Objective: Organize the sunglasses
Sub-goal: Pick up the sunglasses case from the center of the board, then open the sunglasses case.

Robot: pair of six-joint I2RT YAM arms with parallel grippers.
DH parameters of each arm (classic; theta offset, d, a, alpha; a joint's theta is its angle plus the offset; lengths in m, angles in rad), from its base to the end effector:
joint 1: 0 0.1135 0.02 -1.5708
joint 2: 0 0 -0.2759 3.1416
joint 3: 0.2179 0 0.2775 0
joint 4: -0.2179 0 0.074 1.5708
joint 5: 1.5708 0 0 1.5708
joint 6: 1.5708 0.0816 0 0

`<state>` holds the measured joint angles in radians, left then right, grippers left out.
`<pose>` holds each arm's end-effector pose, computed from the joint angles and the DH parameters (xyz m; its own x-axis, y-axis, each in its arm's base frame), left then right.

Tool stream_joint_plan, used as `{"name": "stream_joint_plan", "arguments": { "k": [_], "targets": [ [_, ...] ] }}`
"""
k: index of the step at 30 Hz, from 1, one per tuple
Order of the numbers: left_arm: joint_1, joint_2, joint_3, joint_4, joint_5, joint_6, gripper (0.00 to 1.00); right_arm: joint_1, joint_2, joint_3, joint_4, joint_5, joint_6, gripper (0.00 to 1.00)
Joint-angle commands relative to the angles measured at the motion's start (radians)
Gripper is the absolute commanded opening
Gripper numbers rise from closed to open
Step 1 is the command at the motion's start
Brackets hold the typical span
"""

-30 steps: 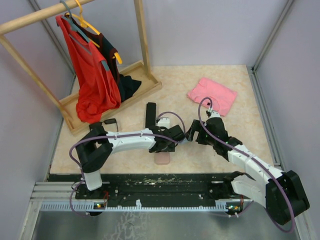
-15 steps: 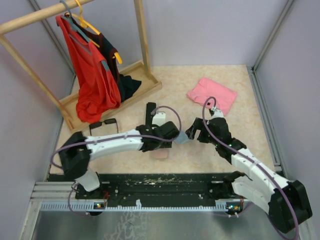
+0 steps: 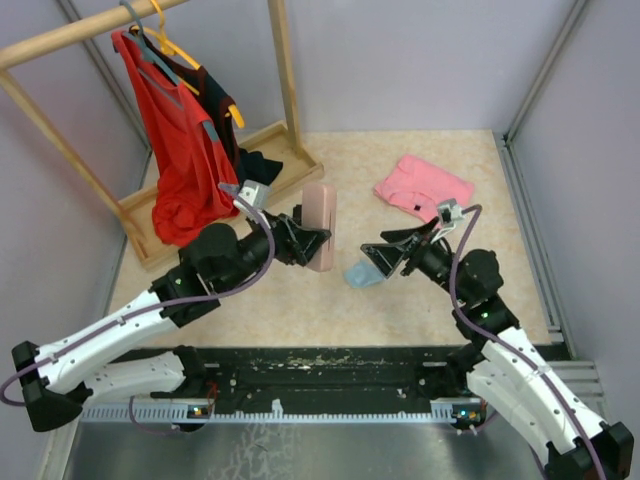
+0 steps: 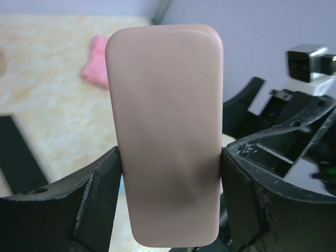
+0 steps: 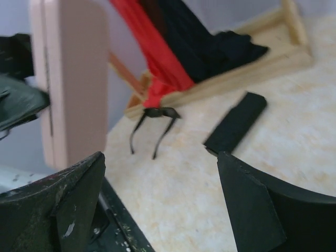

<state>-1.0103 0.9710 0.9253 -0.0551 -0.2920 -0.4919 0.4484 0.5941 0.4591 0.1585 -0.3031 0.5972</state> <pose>0.1735 -0.2323 0.3735 -0.3583 -0.2799 -0.8906 0.5555 0.7028 -0.4444 0.1875 0.1172 0.2945 -0.3664 0.4193 -0.8306 -0.5764 0.5985 0.5564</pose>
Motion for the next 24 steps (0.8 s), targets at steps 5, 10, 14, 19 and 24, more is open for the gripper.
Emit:
{"name": "stream_joint_plan", "arguments": {
  "k": [5,10,14,19,24],
  "targets": [
    [0.026,-0.028,0.095,0.341,0.488,0.111,0.01,-0.004,0.079,0.145,0.643,-0.420,0.151,0.89],
    [0.024,0.009,0.131,0.371,0.611,0.129,0.01,-0.004,0.158,0.224,0.839,-0.456,0.274,0.90],
    [0.024,0.018,0.119,0.423,0.685,0.125,0.01,-0.004,0.198,0.269,0.902,-0.469,0.332,0.90],
    [0.024,0.026,0.125,0.448,0.735,0.121,0.01,-0.002,0.216,0.273,0.944,-0.500,0.385,0.90],
    [0.024,0.044,0.142,0.460,0.767,0.123,0.01,0.008,0.210,0.269,0.922,-0.523,0.395,0.90]
  ]
}}
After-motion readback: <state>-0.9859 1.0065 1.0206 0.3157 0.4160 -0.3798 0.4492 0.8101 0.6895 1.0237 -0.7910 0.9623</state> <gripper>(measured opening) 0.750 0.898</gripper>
